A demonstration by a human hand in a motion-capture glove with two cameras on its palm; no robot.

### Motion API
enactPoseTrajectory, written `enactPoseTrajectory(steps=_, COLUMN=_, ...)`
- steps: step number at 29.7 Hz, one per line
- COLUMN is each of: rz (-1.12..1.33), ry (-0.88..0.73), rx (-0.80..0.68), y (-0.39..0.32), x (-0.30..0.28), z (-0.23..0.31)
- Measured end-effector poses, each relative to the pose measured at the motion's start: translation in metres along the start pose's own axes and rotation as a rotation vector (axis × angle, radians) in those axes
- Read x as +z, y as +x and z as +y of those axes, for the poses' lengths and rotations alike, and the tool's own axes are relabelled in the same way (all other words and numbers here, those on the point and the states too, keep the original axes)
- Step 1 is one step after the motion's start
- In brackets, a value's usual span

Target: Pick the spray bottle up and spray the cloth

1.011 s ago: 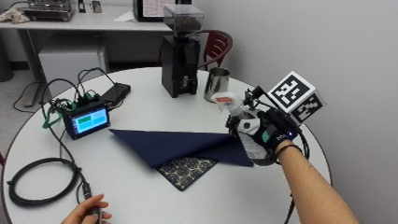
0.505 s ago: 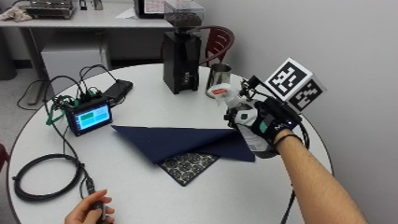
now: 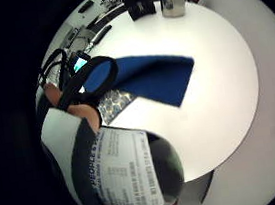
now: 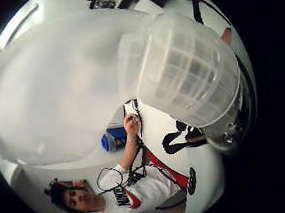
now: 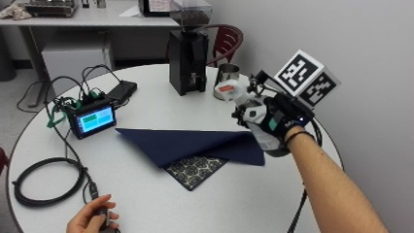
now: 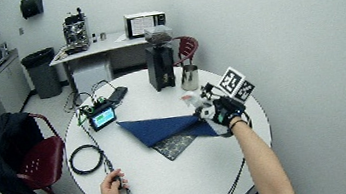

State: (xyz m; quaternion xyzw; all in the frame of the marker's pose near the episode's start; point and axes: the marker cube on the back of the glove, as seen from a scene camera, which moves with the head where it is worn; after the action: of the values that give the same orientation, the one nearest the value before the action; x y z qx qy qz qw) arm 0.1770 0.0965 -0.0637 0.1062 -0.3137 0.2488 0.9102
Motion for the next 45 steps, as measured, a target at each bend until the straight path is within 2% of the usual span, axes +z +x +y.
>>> enactPoseTrajectory(steps=3, rz=0.013, ry=0.003, rx=0.002, y=-0.005, x=-0.003, z=0.000)
enactPoseTrajectory(steps=10, rz=-0.008, ry=-0.102, rx=0.087, y=0.037, x=0.052, z=0.006)
enactPoseTrajectory(steps=20, rz=-0.104, ry=0.034, rx=0.011, y=0.003, x=-0.004, z=0.001)
enactPoseTrajectory(steps=31, rz=-0.279, ry=0.095, rx=-0.038, y=0.001, x=0.007, z=0.010)
enactPoseTrajectory(steps=39, rz=-0.511, ry=0.108, rx=-0.178, y=-0.039, x=0.047, z=-0.001)
enactPoseTrajectory(steps=45, rz=-0.558, ry=0.093, rx=-0.229, y=-0.050, x=0.094, z=-0.007)
